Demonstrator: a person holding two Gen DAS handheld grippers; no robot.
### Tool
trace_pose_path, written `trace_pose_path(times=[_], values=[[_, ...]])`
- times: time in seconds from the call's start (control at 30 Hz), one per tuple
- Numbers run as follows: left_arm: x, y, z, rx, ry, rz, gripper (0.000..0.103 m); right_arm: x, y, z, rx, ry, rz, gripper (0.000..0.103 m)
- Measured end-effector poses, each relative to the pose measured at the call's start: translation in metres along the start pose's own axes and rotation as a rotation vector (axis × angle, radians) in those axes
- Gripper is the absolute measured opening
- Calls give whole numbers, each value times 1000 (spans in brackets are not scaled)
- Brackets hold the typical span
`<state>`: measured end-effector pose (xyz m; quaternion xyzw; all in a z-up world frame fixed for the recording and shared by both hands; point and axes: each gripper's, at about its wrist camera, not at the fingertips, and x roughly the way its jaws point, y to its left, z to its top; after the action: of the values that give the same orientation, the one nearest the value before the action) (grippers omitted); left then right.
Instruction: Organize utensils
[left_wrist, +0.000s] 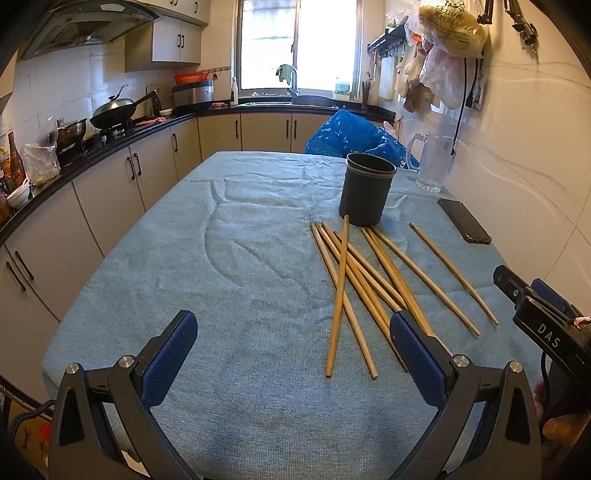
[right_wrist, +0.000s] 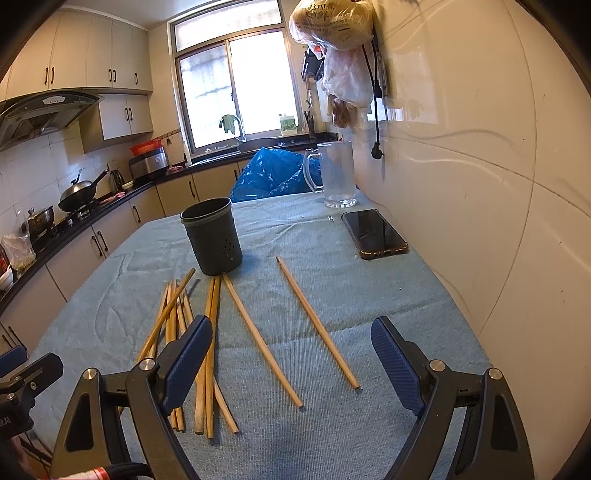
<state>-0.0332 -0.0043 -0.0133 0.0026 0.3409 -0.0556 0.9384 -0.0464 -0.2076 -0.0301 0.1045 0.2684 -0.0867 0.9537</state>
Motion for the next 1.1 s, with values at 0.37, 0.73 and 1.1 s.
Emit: trace_pose_path(times=[0.37,0.73,1.1], values=[[12,-1,0,-1,32,3,103,12,-2,-3,1,31,3,91],[28,26,21,-47,42,42,103,26,-7,3,-19,62,-1,91],[74,30,66,-19,132,-41,103,87,-33,38,29,255,74,91]])
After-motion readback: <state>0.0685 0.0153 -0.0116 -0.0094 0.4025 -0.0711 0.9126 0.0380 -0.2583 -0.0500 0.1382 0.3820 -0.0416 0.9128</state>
